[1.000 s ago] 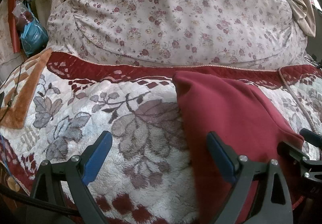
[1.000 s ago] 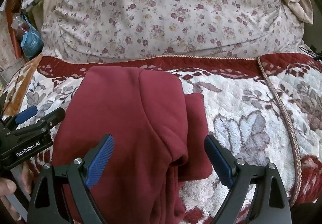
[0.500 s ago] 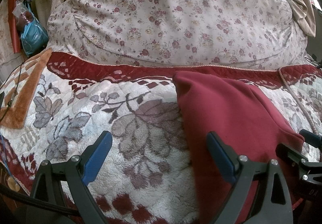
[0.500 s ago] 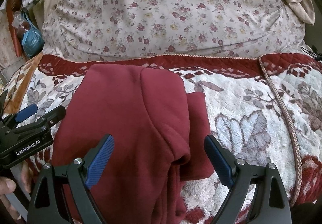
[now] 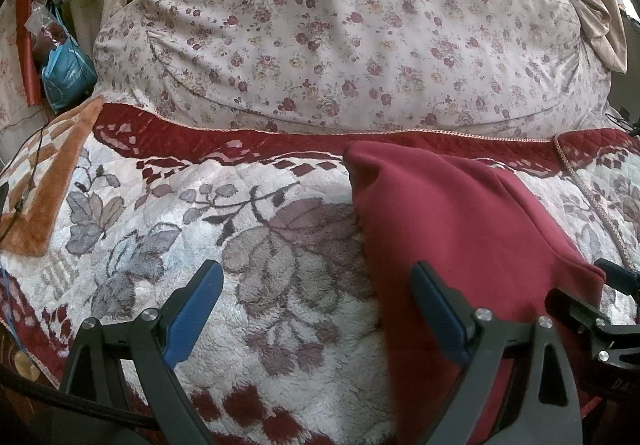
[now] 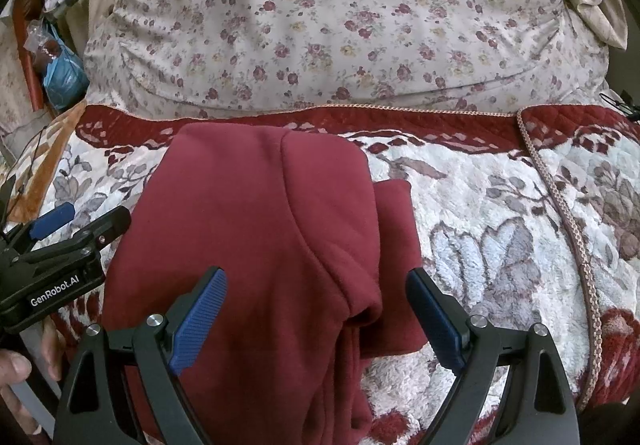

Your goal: Fold small clothes

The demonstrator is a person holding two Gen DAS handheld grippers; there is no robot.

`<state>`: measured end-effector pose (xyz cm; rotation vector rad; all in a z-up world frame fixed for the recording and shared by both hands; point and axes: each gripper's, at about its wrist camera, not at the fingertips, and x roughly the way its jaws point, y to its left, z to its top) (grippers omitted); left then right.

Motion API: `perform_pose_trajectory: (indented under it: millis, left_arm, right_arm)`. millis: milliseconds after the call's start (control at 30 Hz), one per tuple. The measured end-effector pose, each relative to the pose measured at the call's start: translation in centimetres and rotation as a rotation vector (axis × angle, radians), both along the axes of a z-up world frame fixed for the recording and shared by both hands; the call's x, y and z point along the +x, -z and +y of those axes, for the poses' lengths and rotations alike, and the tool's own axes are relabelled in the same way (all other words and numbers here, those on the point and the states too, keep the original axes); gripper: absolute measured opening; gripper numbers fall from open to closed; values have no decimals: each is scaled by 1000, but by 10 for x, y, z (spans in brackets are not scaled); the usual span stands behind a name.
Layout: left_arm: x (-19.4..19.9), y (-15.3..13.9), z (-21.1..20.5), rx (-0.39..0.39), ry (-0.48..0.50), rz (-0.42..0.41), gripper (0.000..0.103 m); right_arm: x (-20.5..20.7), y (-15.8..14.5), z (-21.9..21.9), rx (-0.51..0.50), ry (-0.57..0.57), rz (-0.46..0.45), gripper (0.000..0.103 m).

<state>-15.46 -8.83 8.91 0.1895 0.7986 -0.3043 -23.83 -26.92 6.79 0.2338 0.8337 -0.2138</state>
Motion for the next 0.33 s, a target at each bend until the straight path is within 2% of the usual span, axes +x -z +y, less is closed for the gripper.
perform_pose_trajectory:
  millis: [333]
  left_arm:
    - [0,1,-1,9,18,-23,94]
  right_arm:
    - [2,2,-1,0,-13,5,94]
